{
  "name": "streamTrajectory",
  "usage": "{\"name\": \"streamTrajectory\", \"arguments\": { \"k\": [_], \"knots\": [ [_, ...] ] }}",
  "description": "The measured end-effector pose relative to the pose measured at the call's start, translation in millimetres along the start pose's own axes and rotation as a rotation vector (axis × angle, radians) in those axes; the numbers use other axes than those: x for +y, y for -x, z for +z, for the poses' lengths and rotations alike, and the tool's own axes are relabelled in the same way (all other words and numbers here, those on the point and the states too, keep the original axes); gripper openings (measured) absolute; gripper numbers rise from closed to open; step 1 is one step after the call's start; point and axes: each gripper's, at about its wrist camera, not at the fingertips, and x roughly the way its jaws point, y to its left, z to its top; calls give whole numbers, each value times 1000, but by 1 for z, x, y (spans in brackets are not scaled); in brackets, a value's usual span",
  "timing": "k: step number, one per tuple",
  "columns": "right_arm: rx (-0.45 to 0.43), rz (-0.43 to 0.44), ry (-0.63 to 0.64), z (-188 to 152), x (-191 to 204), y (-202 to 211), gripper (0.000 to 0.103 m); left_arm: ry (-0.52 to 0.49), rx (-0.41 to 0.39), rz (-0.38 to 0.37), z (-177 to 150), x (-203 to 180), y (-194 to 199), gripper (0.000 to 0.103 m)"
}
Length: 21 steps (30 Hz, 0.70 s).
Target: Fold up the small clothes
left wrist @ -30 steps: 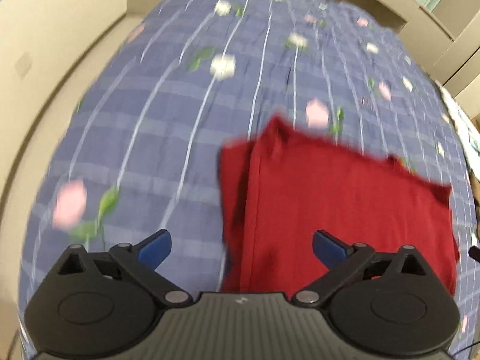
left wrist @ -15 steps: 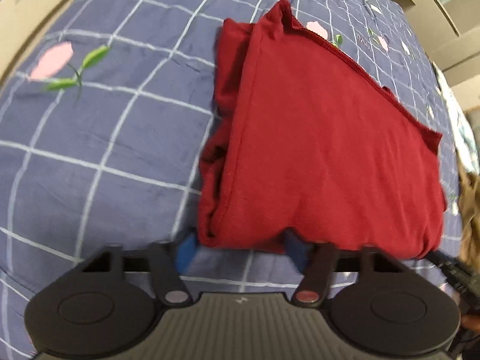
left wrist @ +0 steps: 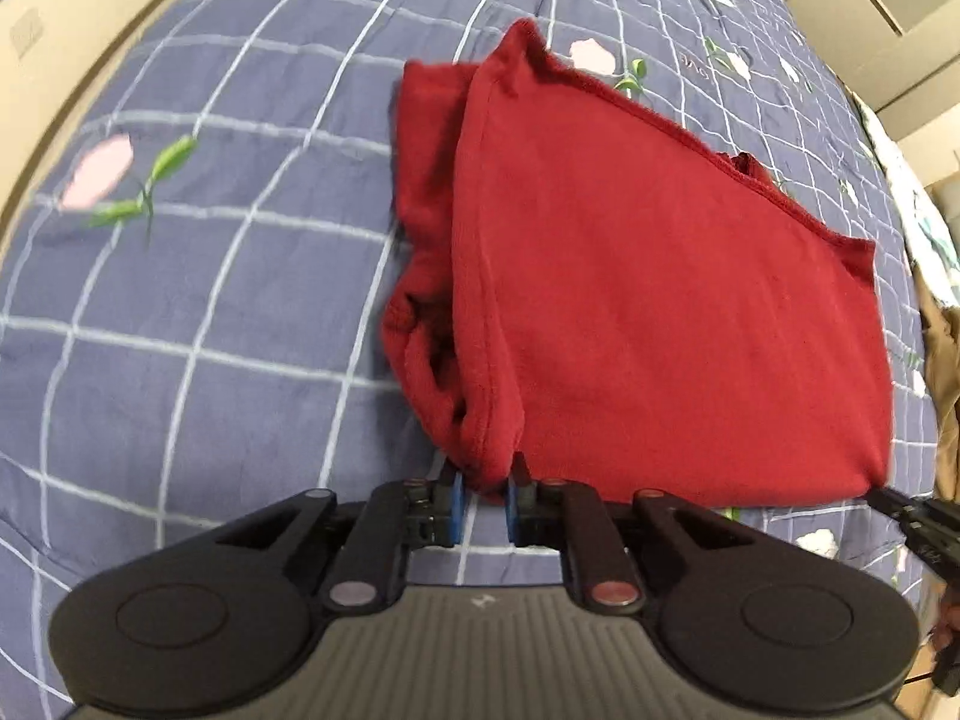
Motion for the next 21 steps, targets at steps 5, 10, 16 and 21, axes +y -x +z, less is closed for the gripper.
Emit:
{"name": "streamTrajectory", "arguments": {
  "k": [5, 10, 16, 21],
  "knots": [
    [-41, 16, -20, 3, -2, 10, 31, -28, -72, 1, 5, 2, 19, 67],
    [-142, 31, -65, 25, -18, 25, 50, 22, -152, 1, 30, 8, 24, 70],
    [-211, 10, -112, 84, -29, -8, 48, 42, -249, 30, 76, 1, 2, 63],
    [-215, 2, -110, 124, -29, -46, 41, 2, -321, 34, 109, -15, -10, 56]
  ]
}}
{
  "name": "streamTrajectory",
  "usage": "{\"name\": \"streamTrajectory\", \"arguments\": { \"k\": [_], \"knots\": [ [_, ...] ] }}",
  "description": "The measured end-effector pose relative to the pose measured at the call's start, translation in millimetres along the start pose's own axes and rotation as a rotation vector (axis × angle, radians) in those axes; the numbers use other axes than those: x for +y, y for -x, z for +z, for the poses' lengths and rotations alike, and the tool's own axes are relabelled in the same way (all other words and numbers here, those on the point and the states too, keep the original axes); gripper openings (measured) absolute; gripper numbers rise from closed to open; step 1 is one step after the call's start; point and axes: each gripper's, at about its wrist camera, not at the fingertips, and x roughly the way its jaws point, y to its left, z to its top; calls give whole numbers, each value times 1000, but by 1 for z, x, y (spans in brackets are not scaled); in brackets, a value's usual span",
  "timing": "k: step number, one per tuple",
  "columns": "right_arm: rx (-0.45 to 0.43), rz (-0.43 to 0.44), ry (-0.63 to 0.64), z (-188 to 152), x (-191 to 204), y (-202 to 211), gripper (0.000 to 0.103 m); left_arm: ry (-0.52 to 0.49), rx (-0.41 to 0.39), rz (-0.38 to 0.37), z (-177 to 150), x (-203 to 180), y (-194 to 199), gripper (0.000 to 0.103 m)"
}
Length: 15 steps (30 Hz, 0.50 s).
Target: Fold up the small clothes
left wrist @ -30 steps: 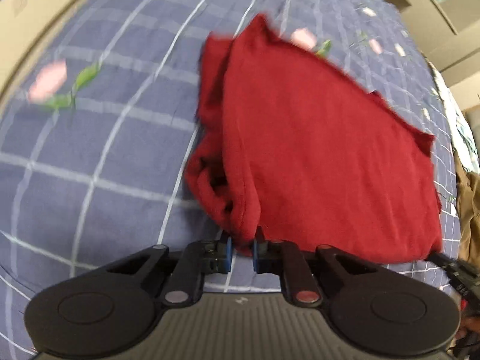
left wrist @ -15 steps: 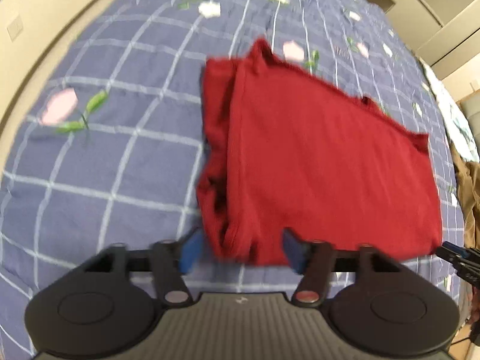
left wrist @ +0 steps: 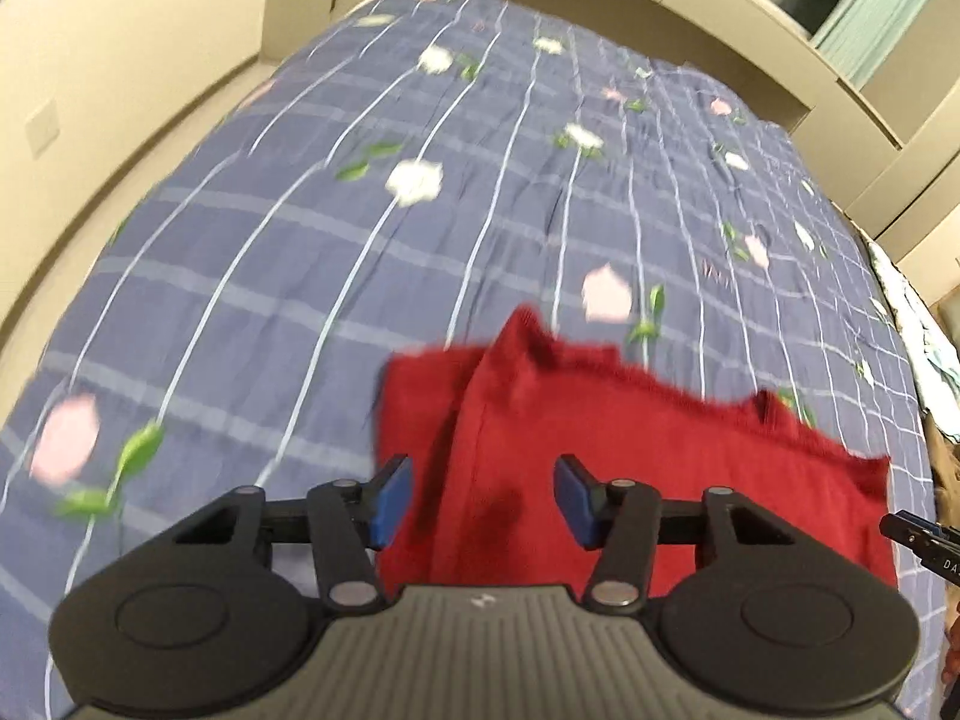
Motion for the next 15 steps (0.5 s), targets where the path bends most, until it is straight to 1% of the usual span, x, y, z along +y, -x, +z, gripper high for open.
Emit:
{"name": "streamTrajectory", "arguments": {
  "k": [4, 5, 6, 7, 8, 9, 10, 11, 15],
  "knots": [
    [-10, -13, 10, 11, 2, -19, 39, -29, -15, -4, 15, -14, -18, 56],
    [-7, -20, 2, 13, 0, -24, 37, -32, -8, 7, 17, -16, -25, 55],
    [-2, -26, -14, 14, -2, -29, 33, -28, 3, 14, 19, -16, -31, 50],
    [4, -33, -34, 15, -5, -32, 16, -19, 19, 15, 22, -17, -38, 47],
    [12, -37, -55, 15, -8, -35, 3, -16, 40, 22, 23, -17, -44, 38],
    [13, -36, -75, 14, -12, -35, 3, -28, 54, 31, 25, -19, -49, 27],
    [2, -37, -90, 11, -15, -33, 1, -43, 60, 39, 25, -19, -51, 18],
    [-9, -35, -100, 9, -16, -30, 1, -51, 65, 45, 25, -20, -54, 7],
    [-54, -55, -99, 6, -19, -14, 0, -65, 46, 41, 28, -25, -48, 5]
  ]
}}
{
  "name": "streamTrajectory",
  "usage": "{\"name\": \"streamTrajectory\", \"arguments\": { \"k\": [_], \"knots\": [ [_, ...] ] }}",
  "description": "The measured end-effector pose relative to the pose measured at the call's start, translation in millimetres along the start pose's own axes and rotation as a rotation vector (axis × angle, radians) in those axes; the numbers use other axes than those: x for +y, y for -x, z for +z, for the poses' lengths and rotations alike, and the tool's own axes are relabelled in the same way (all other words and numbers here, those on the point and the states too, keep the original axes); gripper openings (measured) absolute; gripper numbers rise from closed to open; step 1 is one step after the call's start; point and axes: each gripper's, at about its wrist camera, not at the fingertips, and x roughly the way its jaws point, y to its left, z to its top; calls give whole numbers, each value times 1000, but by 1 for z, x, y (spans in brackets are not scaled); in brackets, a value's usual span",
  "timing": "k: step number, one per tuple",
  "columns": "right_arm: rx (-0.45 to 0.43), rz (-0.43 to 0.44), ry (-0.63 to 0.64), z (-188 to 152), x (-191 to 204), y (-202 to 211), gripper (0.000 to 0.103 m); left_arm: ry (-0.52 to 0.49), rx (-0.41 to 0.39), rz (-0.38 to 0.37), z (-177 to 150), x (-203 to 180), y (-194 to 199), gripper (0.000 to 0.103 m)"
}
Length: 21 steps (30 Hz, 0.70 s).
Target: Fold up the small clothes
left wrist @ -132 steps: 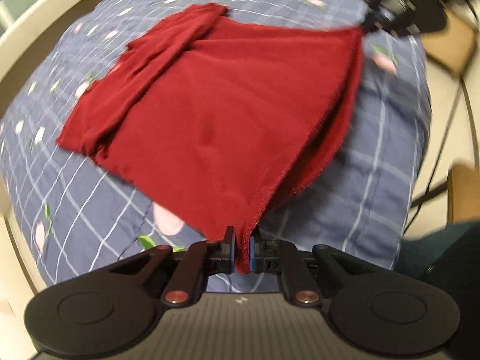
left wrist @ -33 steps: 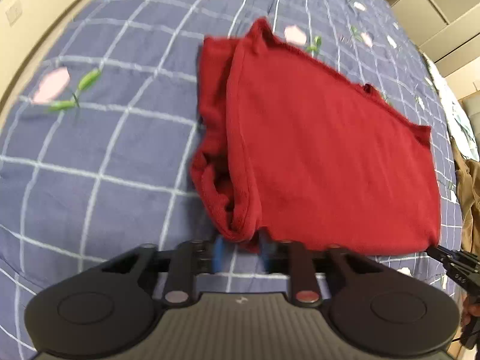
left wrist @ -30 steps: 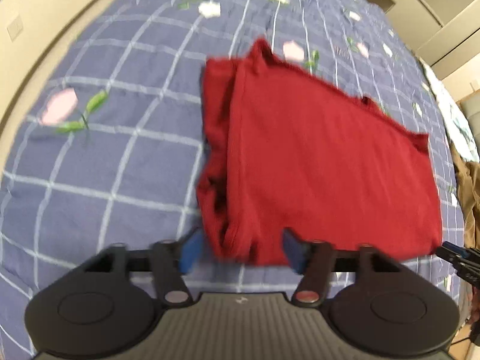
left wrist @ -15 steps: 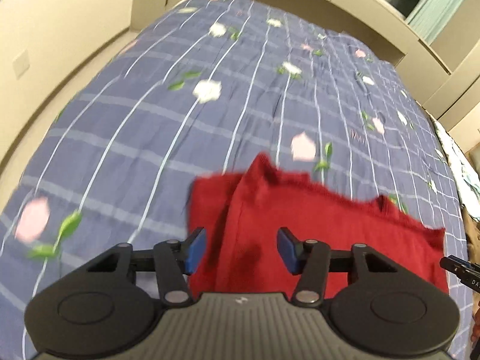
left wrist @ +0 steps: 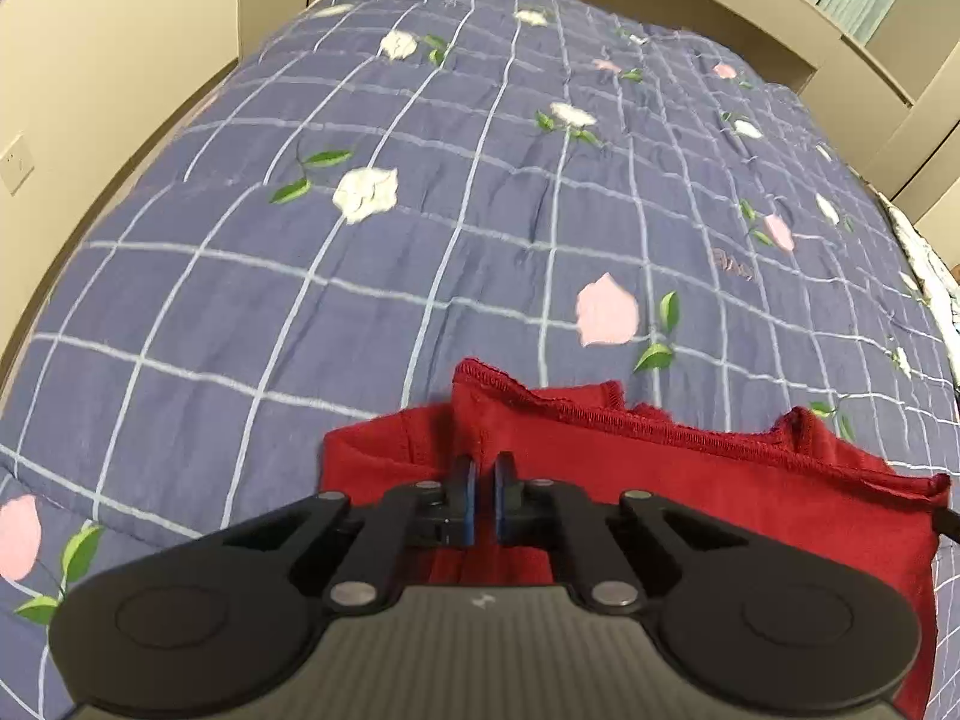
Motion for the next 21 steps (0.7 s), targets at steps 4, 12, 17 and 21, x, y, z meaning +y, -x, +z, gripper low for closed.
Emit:
{"name": "streamTrajectory", "arguments": {
  "k": [4, 12, 17, 21],
  "knots": [
    [-28, -41, -3, 3, -3, 9, 0, -45, -11, 7, 3, -12, -3, 4],
    [48, -82, -18, -1, -11, -18, 5, -92, -30, -15, 2, -14, -4, 15],
    [-25, -86, 15, 3, -8, -5, 33, -199, -113, 11, -2, -26, 5, 53],
    [11, -83, 67, 5, -2, -21, 32, -137, -52, 97, -1, -20, -17, 49]
  ]
}}
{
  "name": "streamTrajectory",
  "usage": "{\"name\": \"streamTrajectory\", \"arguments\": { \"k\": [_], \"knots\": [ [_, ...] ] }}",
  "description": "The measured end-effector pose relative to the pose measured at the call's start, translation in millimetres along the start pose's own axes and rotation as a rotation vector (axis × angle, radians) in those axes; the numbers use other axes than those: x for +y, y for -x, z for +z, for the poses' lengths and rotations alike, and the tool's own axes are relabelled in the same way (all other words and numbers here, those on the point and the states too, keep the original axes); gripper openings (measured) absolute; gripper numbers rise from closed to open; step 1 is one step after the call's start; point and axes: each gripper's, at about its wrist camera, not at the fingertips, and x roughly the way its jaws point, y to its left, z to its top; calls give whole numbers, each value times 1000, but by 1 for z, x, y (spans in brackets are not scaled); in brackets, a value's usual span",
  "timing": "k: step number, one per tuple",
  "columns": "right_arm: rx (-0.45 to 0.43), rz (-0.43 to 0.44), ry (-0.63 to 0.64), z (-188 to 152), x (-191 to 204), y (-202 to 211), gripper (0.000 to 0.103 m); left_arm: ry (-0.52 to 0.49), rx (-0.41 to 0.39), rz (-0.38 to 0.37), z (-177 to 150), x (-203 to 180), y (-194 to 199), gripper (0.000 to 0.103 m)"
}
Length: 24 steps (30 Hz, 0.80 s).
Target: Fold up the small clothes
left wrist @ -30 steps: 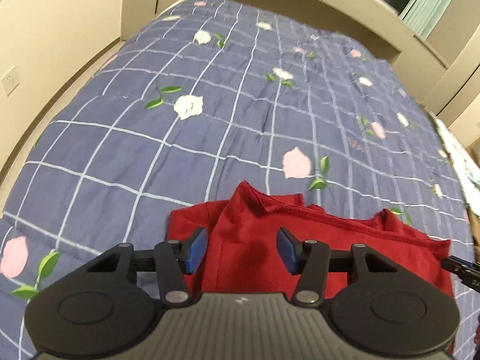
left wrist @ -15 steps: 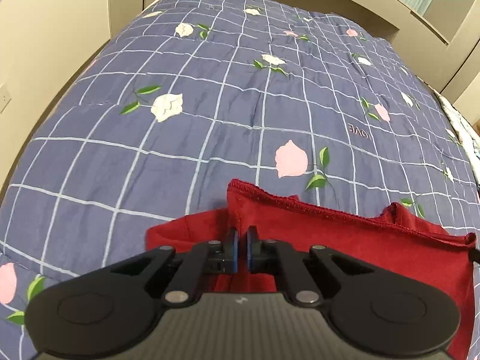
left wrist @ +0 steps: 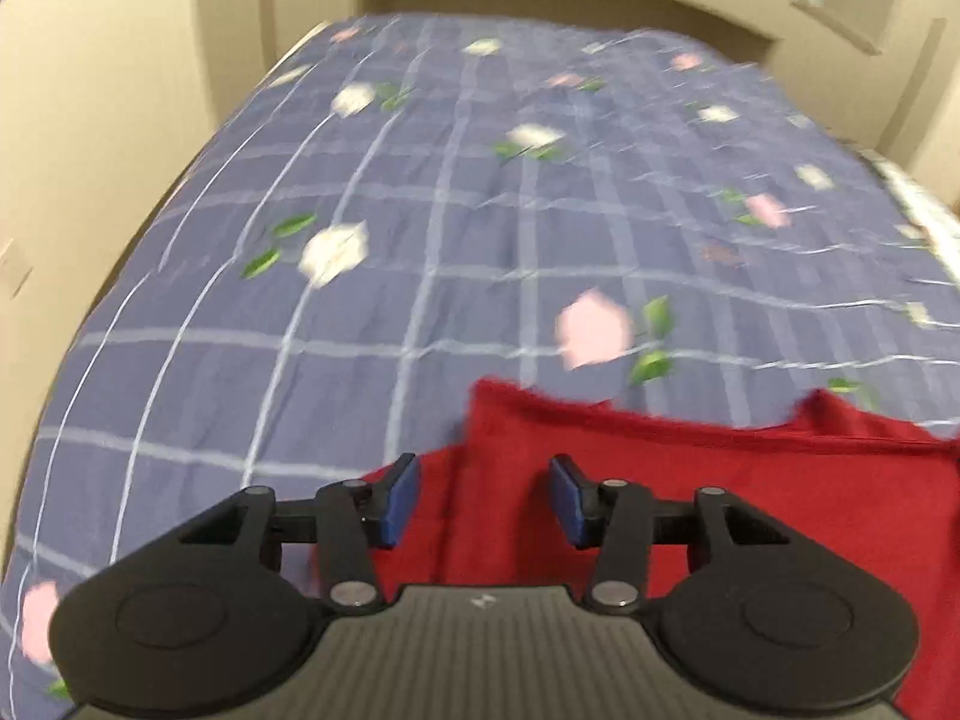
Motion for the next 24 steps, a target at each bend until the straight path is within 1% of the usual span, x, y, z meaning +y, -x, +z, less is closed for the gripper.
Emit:
{"name": "streamTrajectory", "arguments": {
  "k": [2, 4, 5, 6, 7, 8, 10, 11, 13, 16, 18, 19, 21, 24],
  "knots": [
    [38, -13, 10, -1, 0, -12, 34, 28, 29, 1, -1, 5, -7, 46],
    [32, -16, -2, -1, -2, -12, 38, 46, 19, -15, -3, 10, 0, 46],
    [18, -18, -10, -1, -4, -8, 42, 52, 15, -20, -3, 12, 4, 48],
    [1, -17, -18, -1, -5, -2, 45, 60, 15, -27, -4, 15, 10, 53],
    [-15, -15, -26, -2, -6, 7, 55, 63, 13, -34, -6, 16, 15, 55],
    [-28, -8, -27, -5, -7, 15, 62, 61, 2, -46, -9, 18, 23, 57],
    [-47, 2, -15, -14, -6, 35, 67, 51, -9, -57, -17, 21, 37, 61],
    [-52, 8, -18, -20, -5, 45, 71, 53, -12, -64, -22, 22, 44, 62],
    [-48, 34, -44, -35, -3, 64, 76, 65, 1, -84, -35, 26, 55, 62],
    [-17, 47, -86, -63, 3, 85, 76, 84, 53, -109, -58, 30, 64, 57],
    [12, 53, -104, -81, 9, 93, 76, 102, 97, -118, -70, 32, 65, 49],
    [33, 56, -119, -90, 13, 96, 76, 113, 116, -119, -77, 33, 65, 48],
    [70, 63, -163, -104, 16, 98, 75, 149, 145, -116, -88, 37, 66, 47],
    [114, 90, -254, -119, 15, 98, 68, 200, 142, -117, -100, 47, 74, 47]
  ]
}}
